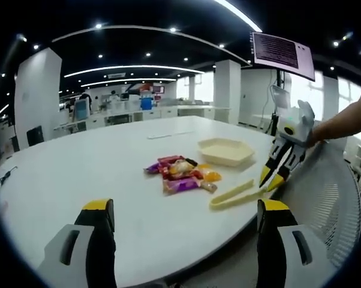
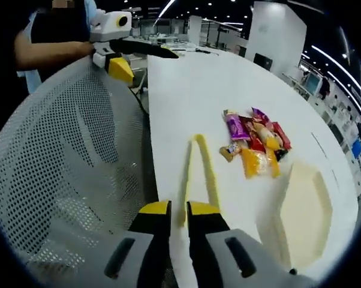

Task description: Place the target food into the container with the food tongs after gripping and lifting it, then release it inside without dropping or visibly crushing the food.

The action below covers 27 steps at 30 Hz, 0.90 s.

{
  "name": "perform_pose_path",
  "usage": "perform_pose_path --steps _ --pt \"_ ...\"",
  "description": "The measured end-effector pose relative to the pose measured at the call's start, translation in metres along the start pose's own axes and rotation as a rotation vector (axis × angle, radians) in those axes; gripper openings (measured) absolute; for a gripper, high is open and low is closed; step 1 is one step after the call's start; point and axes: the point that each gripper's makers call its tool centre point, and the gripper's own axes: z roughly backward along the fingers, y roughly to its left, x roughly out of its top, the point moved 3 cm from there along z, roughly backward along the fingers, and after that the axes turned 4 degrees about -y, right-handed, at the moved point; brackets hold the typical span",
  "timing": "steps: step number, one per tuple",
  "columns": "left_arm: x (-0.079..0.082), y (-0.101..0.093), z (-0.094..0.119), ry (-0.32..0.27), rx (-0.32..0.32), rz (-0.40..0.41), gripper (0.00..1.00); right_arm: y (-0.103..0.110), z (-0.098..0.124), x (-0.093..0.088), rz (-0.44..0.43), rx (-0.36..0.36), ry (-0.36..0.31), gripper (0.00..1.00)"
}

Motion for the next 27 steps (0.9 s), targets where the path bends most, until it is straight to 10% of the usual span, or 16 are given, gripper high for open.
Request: perform_pose_path --steps 27 --pt "-0.011 -0.021 -0.007 0.139 -0.168 -0.092 0.78 -0.008 -0.003 -0.007 -0.031 -0.026 0.036 0.01"
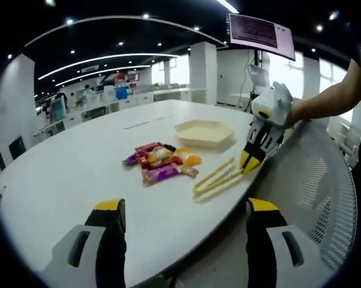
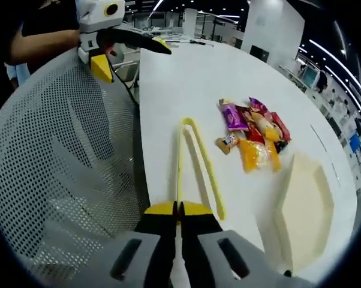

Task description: Place the target food into the container with the food tongs after gripping and lifting it, then release it inside without dropping or visibly crushing the food.

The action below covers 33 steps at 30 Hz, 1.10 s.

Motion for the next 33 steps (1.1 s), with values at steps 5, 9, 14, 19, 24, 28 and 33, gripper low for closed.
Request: perform_pose_path --steps 5,9,14,19,24,28,33 --pt "0.002 0.000 0.000 -0.001 -0.013 -0.016 0.80 0.002 0.007 0.005 0.015 0.004 -0.015 0.01" --pt "0.009 0.003 0.001 -0.016 -0.020 -0.013 0.80 0.001 0.018 0.018 0.050 -0.004 -0.043 0.01" --pt "0.018 0.006 -0.001 -0.035 -0.025 -0.011 0.80 -0.001 0.031 0.037 0.066 -0.018 -0.088 0.01" --pt "0.034 0.000 -0.004 -0.070 -0.077 -0.002 0.78 0.001 0.044 0.054 0.088 -0.022 -0.128 0.01" --pt "0.049 -0.010 -0.005 -0.106 -0.144 0.010 0.79 0.006 0.061 0.076 0.115 -0.032 -0.189 0.01" --pt "0.064 -0.025 -0.003 -0.130 -0.234 0.038 0.76 0.016 0.073 0.091 0.147 -0.009 -0.222 0.01" --pt "0.078 -0.039 0.000 -0.129 -0.298 0.009 0.73 0.032 0.091 0.115 0.176 0.028 -0.292 0.01"
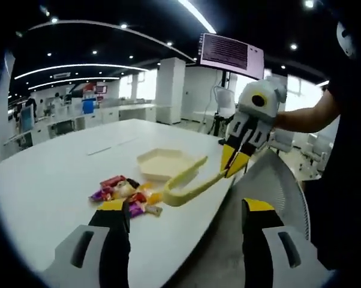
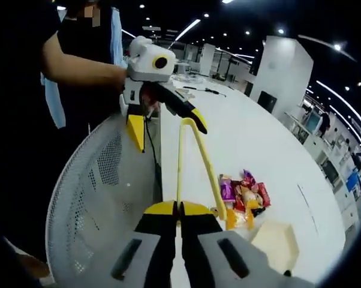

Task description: Place the target food into the container with the food tongs after gripping and lifting it, then release it inside without dropping or visibly crushing the food.

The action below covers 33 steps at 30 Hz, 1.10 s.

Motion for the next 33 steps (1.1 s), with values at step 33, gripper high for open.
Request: perform_pose_path --steps 33 --pt "0.102 -0.077 0.013 -0.341 -0.324 0.100 0.61 0.048 0.018 0.104 -0.084 0.169 -0.326 0.01"
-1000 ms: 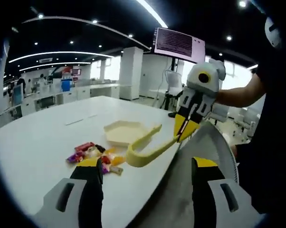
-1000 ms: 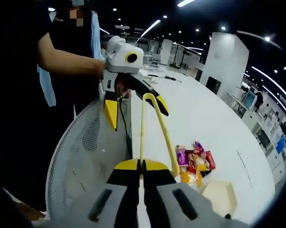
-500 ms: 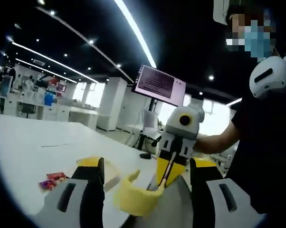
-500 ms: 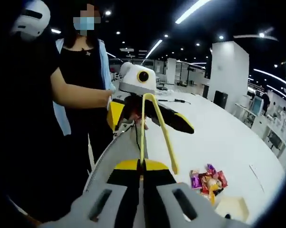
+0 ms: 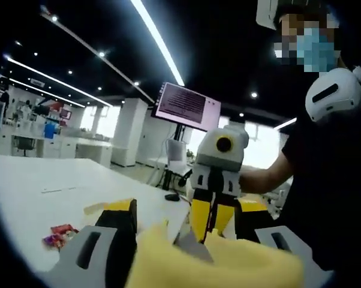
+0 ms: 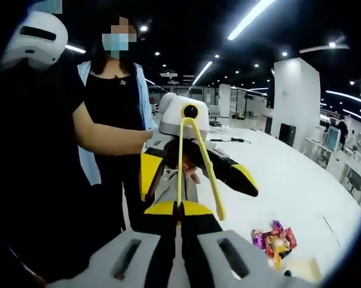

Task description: Place the target food into the container with the food tongs after gripping and lifting it, then release it inside without dropping or visibly crushing the food.

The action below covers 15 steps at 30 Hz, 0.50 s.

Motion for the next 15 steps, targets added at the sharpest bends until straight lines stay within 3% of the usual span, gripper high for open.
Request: perform_pose_path --steps 5,9,15 --pt "0.004 -0.005 0.000 -0.020 -0.015 -0.009 0.58 0.003 -0.001 0.002 -0.003 0.001 -0.007 0.01" --pt "0.001 -0.013 0.001 0.023 -0.047 -0.010 0.44 0.006 0.001 0.004 -0.005 0.010 0.000 0.01" --pt "0.001 -0.014 0.003 0.033 -0.053 -0.038 0.39 0.008 0.002 0.007 0.002 0.019 0.008 0.01"
